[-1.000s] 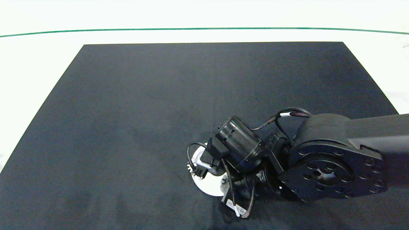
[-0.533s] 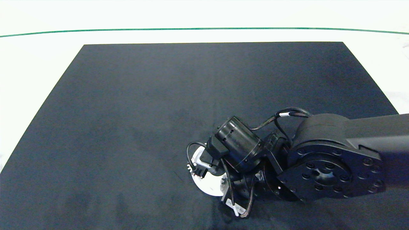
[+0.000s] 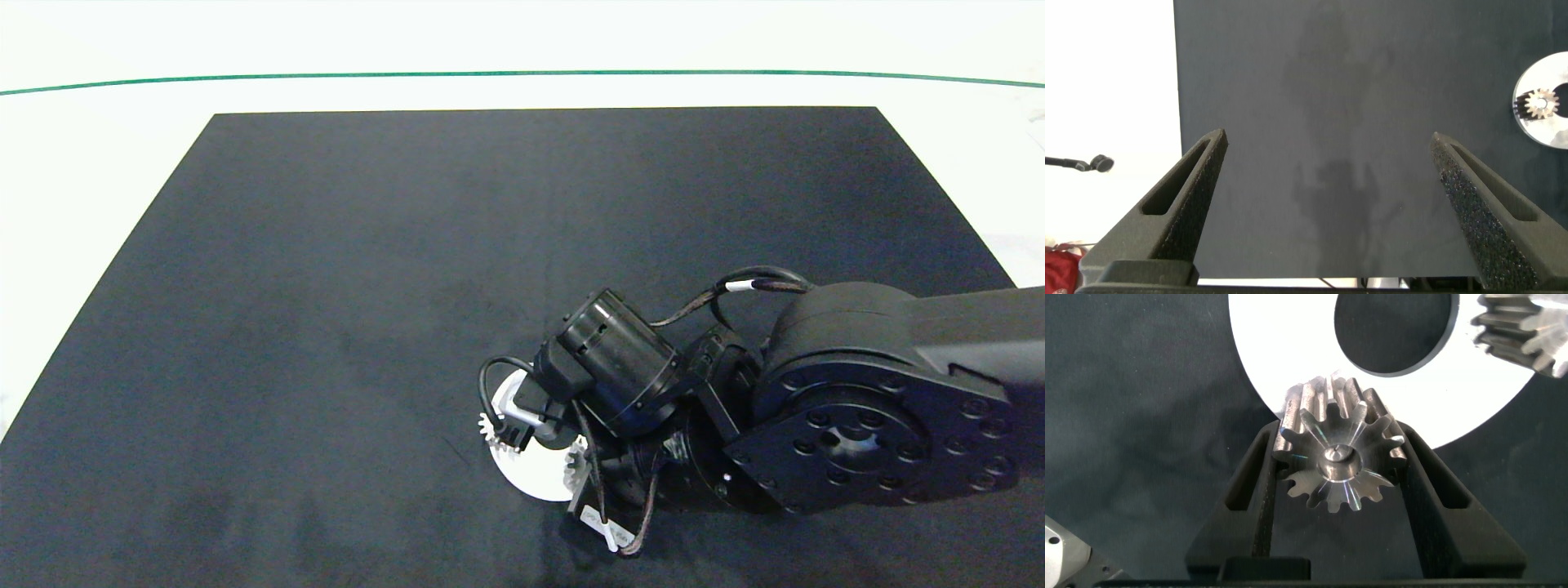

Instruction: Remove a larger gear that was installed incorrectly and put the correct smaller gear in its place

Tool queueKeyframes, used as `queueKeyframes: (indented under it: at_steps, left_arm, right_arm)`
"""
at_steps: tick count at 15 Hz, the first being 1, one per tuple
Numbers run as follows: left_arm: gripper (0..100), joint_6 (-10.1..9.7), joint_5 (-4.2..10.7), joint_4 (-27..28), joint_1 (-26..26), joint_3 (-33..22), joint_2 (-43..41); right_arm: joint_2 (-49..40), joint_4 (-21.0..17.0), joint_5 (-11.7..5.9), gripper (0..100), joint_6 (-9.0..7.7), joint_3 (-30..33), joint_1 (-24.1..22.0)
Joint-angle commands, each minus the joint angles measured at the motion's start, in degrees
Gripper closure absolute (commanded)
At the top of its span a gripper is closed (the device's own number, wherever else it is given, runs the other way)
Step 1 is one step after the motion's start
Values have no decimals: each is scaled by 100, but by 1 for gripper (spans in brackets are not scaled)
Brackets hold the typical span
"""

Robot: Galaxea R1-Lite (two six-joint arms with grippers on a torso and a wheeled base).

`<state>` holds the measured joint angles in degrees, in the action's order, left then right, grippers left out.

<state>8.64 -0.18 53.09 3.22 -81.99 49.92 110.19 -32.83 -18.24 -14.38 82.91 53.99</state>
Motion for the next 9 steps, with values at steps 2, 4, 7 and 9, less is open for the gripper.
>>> queueKeyframes:
  at_steps: [2, 4, 7, 9]
  left_arm:
    - [0, 6, 1, 26, 3, -1, 0]
    - [0, 6, 1, 35, 3, -1, 9]
    - [0, 6, 1, 35, -5, 8, 9]
    - [0, 6, 1, 35, 3, 8, 9]
  right_arm:
    - [-244, -4, -13, 57, -20, 15, 6]
    - [-376, -4, -13, 57, -20, 24, 15]
    - [-692, -13, -13, 57, -20, 24, 85]
    - [-859, -13, -13, 57, -20, -3, 32]
